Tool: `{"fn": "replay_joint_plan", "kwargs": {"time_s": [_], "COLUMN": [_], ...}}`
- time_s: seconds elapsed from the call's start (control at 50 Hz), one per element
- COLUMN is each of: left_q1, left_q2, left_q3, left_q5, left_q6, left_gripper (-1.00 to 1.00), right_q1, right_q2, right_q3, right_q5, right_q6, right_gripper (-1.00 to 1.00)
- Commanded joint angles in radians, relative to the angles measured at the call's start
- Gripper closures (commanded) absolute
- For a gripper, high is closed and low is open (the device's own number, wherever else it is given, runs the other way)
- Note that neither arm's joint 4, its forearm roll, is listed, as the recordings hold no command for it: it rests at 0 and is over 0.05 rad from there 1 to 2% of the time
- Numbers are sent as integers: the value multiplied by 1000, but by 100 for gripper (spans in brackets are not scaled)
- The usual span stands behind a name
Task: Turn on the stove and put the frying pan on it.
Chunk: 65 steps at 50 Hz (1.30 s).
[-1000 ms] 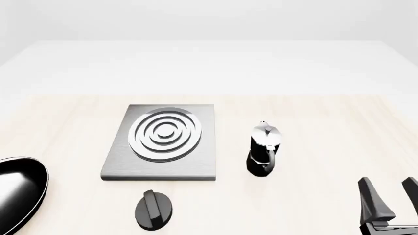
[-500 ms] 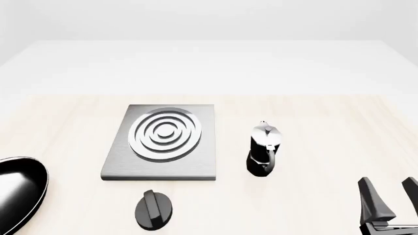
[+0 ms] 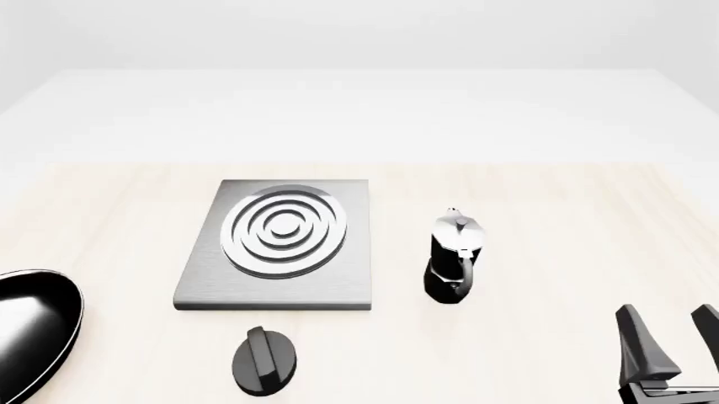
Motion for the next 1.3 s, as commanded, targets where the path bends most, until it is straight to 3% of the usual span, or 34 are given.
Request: {"fn": "replay_joint_plan", "kwargs": {"time_s": [0.02, 0.08, 0.32, 0.46, 0.52, 0.76, 1.02, 1.3], "left_q1": [-1, -13, -83, -124, -150, -180, -202, -286], "left_q2": [69, 102, 18, -171, -327, -453, -471, -453], "left_q3": [71, 89, 113, 70, -12, -146, -198, -199], "left_q5": [-151, -191, -155, 29, 218, 403, 414, 316], "left_q6": [55, 42, -26, -71, -92, -105, -109, -109], "left_gripper": [100, 100, 100, 100, 100, 100, 100, 100], "right_q1": [0, 0, 0, 0, 0, 0, 0, 0], "right_q2": [0, 0, 0, 0, 0, 1, -1, 0], "right_q3": [0, 0, 0, 0, 0, 0, 0, 0], "right_q5": [0, 0, 0, 0, 0, 0, 0, 0], "right_q6": [0, 0, 0, 0, 0, 0, 0, 0], "right_gripper": [-100, -100, -100, -100, -100, -100, -100, -100]}}
